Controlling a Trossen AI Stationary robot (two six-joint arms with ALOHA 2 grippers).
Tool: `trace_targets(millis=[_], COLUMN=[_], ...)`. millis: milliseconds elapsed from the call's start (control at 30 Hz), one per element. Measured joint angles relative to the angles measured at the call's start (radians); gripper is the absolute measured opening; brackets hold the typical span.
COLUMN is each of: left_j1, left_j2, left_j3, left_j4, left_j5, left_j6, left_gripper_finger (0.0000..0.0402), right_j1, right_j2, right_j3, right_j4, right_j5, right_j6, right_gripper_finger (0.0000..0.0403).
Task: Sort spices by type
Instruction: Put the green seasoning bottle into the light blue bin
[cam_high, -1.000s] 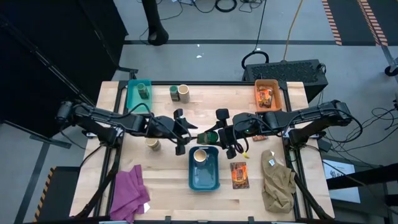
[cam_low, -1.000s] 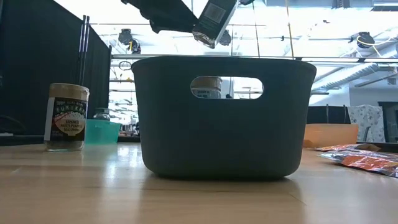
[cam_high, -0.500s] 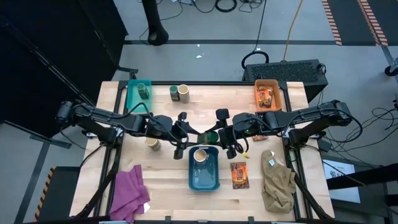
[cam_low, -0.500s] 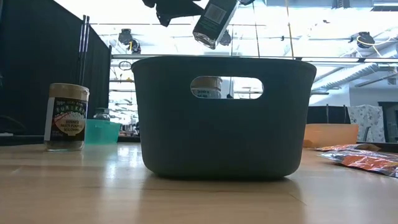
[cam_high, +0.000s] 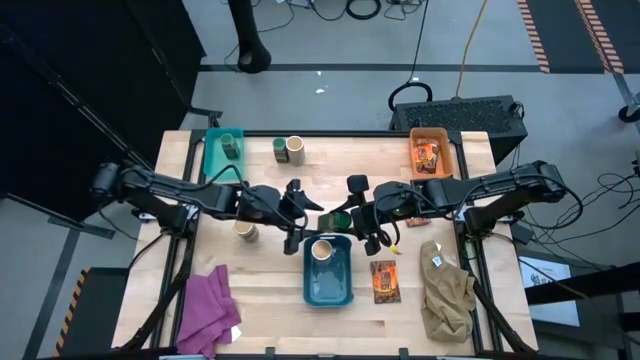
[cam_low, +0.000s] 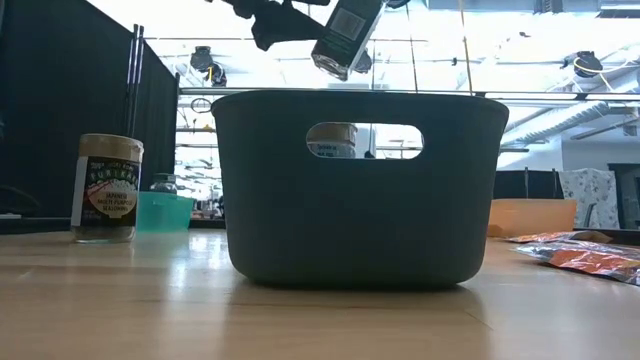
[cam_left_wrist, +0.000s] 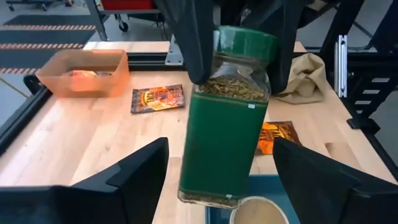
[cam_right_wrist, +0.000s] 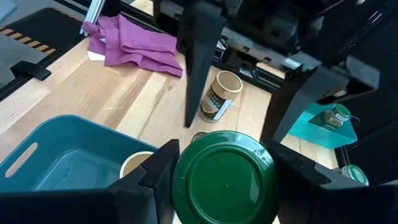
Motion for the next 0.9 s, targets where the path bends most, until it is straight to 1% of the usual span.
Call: trace_targets(millis=[200,400,667,767,833,900], left_j1=[0.010,0.033,0.043,0.041,0.034,0.027], left_j2=[0.048,0.099,0.122,0.127,0.128,0.127], left_j3=[0.000,0.000,0.000,0.001,0.001,0.001], left_j4=[0.018,0.116,0.146,0.142,0.140,0.142], left_j5=[0.005,0.030,0.046,0.046,0.046,0.041], left_j6=[-0.026,-0.025,0.002,0.014,0.035,0.060], left_gripper_finger=[0.0295,0.0295,0.0293,0.0276,0.0250,0.0214], right_j1=[0.000,0.000,0.000,0.000,0.000,0.000], right_j2=[0.000,0.000,0.000,0.000,0.000,0.000], right_j3=[0.000,0.000,0.000,0.000,0.000,0.000], right_j4=[0.000,0.001,0.009,0.009,0.010,0.010], right_j5=[0.000,0.000,-0.001,-0.001,0.001,-0.004], right_j6=[-0.008,-0.015,-0.035,-0.043,-0.045,-0.041], right_gripper_finger=[0.0179,0.0179,0.0179,0.0179,0.0179,0.0179])
